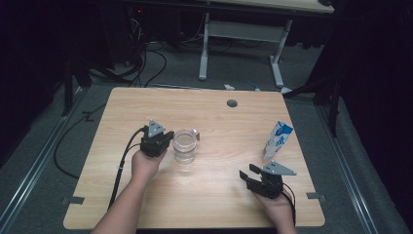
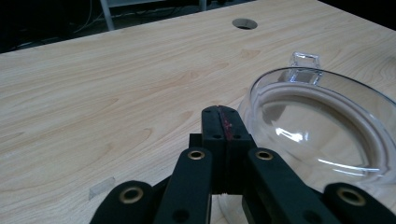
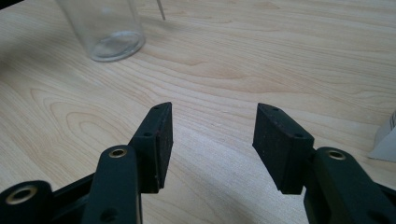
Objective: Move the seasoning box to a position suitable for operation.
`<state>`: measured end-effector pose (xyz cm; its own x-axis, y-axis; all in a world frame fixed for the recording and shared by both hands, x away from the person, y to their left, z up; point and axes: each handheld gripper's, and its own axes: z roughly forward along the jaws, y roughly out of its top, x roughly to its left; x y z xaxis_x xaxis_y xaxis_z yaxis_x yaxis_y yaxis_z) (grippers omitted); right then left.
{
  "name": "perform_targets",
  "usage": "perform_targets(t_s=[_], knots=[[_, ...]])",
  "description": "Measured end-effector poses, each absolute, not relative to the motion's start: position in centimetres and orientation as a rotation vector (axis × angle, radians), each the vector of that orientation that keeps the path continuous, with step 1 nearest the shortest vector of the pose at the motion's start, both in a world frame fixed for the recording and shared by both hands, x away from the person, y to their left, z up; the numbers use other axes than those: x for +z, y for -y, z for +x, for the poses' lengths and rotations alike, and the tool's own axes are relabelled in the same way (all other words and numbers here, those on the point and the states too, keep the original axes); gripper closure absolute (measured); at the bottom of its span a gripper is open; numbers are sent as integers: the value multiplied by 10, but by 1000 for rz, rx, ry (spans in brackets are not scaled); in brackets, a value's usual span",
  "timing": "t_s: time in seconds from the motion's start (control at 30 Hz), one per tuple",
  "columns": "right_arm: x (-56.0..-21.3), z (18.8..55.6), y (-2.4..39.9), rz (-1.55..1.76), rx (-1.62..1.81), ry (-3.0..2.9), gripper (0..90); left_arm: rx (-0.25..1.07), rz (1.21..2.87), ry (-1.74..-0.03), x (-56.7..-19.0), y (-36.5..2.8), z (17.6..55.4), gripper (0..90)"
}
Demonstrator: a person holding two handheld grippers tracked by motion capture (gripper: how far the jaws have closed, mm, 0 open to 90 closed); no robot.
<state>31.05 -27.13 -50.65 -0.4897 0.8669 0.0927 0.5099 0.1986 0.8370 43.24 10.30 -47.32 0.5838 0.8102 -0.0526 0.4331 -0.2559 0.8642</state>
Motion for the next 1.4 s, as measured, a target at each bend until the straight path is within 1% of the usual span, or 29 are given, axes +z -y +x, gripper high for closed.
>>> perform_targets(t_s=[0.27,0.47,0.57,0.63,0.7,0.9,1.2,1.4], knots=[[-507,310,271,1285,1203,-2083,478,491,1881,-946,-473,-102,407,900],[-506,310,269,1282,1202,-2085,478,446,1856,-910,-475,-99,376,900],[-506,310,269,1277,1202,-2085,477,483,1857,-896,-475,-98,367,900],[-506,310,269,1280,1201,-2084,478,503,1849,-921,-475,-99,371,900],[-506,310,268,1278,1203,-2085,478,497,1837,-953,-476,-100,381,900],[-507,310,268,1276,1198,-2088,478,495,1848,-977,-480,-91,409,900],[-507,309,271,1280,1201,-2083,479,486,1857,-955,-482,-86,401,900],[-506,309,269,1270,1197,-2085,478,474,1846,-940,-482,-86,388,900]])
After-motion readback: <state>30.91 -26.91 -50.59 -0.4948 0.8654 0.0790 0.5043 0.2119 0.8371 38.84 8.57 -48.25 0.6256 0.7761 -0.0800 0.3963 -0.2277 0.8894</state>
